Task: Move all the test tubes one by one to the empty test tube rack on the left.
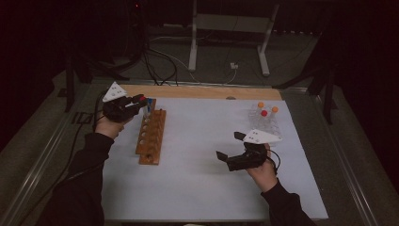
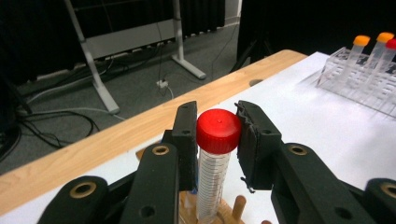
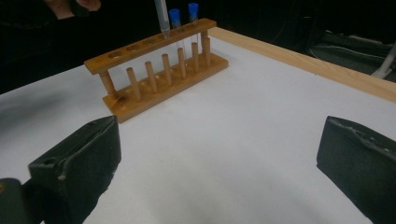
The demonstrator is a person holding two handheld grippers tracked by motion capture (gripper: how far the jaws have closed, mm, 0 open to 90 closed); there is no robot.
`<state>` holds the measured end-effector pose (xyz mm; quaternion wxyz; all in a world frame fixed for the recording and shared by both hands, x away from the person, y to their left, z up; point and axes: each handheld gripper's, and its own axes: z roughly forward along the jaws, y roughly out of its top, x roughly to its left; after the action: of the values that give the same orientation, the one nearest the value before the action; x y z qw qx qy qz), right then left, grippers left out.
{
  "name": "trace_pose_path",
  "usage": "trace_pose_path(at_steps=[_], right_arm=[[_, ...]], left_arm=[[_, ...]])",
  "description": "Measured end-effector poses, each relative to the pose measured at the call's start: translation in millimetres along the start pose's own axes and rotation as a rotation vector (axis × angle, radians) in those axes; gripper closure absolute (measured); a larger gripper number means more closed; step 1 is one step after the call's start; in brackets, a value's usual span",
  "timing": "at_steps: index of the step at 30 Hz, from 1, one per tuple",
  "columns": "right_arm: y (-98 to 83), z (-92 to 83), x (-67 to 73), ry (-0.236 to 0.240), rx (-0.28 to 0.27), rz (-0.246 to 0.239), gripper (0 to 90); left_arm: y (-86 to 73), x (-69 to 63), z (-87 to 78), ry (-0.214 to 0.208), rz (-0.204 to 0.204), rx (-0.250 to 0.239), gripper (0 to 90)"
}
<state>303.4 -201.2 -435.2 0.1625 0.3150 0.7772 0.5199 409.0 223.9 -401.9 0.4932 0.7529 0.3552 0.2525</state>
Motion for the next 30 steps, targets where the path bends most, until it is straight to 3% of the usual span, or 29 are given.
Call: trace_pose_path(at_steps=[10,20,30], right_arm=[[-0.6,0.2,-0.3,-0.002,0.003,-0.001,0.0],[-0.7,-0.5,-0.8,-0.001,0.004,0.0,0.0],[-0.4,-0.9,-1.2,0.003,0.007,-0.001,0.0]], left_arm=[[-23.6,-1.7,11.1,-0.003,-0.026,0.044,71.4],[-41.3,-0.8,14.5,-0.005,-0.058,0.053,71.3],[-42.6,-1.5,14.1,-0.031,-0.062,0.065,69.2]])
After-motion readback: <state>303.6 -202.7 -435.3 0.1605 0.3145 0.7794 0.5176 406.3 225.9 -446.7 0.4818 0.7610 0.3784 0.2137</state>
